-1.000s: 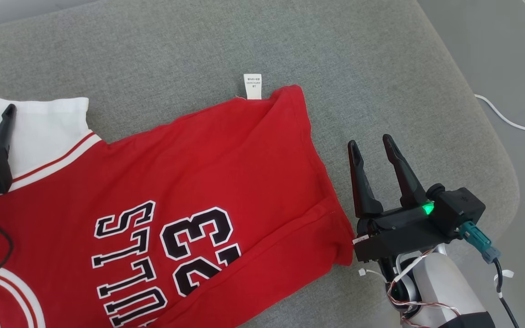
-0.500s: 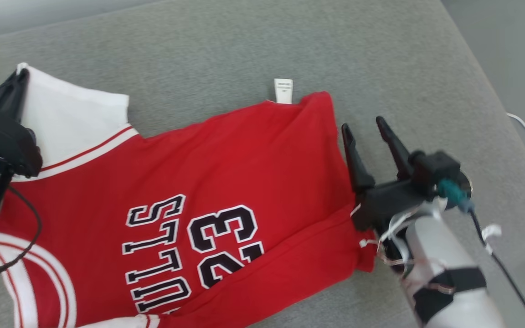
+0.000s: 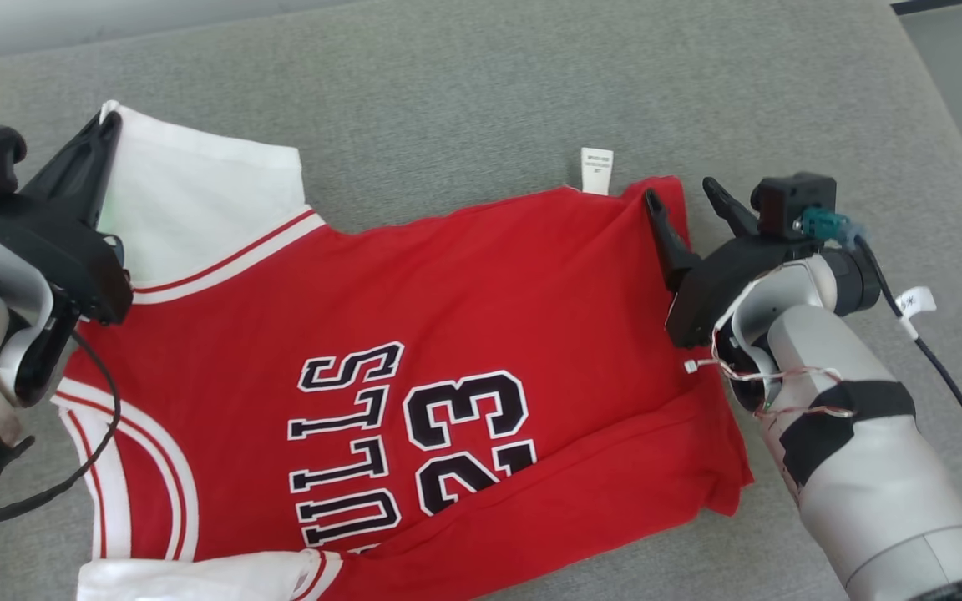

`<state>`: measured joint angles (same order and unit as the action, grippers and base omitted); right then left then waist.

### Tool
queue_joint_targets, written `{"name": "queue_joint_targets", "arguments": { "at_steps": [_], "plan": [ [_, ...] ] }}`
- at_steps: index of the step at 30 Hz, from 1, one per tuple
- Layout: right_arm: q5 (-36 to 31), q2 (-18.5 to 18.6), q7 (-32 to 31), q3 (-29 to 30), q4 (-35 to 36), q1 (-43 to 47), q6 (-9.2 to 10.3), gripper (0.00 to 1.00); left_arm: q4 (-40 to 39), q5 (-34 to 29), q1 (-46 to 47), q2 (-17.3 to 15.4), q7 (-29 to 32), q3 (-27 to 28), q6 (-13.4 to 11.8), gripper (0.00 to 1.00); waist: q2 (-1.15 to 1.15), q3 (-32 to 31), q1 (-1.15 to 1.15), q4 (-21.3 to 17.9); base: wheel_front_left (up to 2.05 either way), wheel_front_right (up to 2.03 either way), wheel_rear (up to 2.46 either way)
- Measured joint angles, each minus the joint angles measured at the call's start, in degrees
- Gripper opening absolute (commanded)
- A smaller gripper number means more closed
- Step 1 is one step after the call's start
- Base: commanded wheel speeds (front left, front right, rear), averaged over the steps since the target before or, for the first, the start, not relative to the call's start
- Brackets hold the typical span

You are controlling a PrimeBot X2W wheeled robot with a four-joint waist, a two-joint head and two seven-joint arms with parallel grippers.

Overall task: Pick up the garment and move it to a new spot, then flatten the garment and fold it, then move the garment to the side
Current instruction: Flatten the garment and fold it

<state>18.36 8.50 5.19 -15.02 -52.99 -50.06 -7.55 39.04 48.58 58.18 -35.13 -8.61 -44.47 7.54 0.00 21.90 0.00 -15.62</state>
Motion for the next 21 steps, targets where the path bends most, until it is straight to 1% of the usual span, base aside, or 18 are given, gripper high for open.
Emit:
{"name": "queue_joint_targets", "arguments": {
  "at_steps": [4,5,6,7,11,13,17,21],
  "plan": [
    [1.9,-0.1,-0.4,-1.0,-2.3,-1.5,0.0,1.0,0.0,0.0,0.7,0.2,-0.4,-0.5,0.0,0.0,0.0,0.2,0.0,0.5,0.0,0.0,0.0],
    [2.5,-0.1,-0.7,-1.4,-3.1,-1.8,0.0,0.59,0.0,0.0,0.8,0.3,-0.5,-0.7,0.0,0.0,0.0,0.3,0.0,0.7,0.0,0.0,0.0],
    [2.8,0.0,-0.8,-1.8,-3.8,-2.0,0.0,0.13,0.1,0.1,0.9,0.5,-0.6,-0.9,0.0,0.0,0.0,0.4,0.0,0.8,0.0,0.0,0.0],
    [3.2,-0.1,-1.2,-2.2,-4.6,-2.3,0.0,0.0,0.1,0.2,1.0,0.5,-0.7,-1.1,0.0,0.0,0.0,0.6,0.0,0.9,0.0,0.0,0.0],
    [4.9,-0.1,-0.8,-3.2,-6.2,-4.5,0.0,0.0,0.3,0.5,1.9,0.6,-1.0,-1.7,0.0,0.0,0.0,1.1,0.0,1.4,0.0,0.0,0.0],
    [5.5,0.2,1.0,-3.2,-6.7,-5.7,0.0,0.0,0.7,0.9,2.1,0.5,-1.5,-1.6,0.0,0.0,0.0,1.2,0.0,1.6,0.0,0.0,0.0],
    [5.7,1.8,4.7,-2.6,-8.8,-7.8,0.0,0.0,2.1,1.0,3.5,0.1,-2.9,-1.0,0.0,0.0,0.0,1.1,0.0,2.3,0.0,0.0,0.0],
    [5.7,1.8,6.5,-3.4,-10.7,-7.9,0.0,0.0,2.4,1.2,3.5,0.8,-3.8,-1.3,0.0,0.0,0.0,0.2,0.0,3.0,0.0,0.0,0.0]
  ]
}}
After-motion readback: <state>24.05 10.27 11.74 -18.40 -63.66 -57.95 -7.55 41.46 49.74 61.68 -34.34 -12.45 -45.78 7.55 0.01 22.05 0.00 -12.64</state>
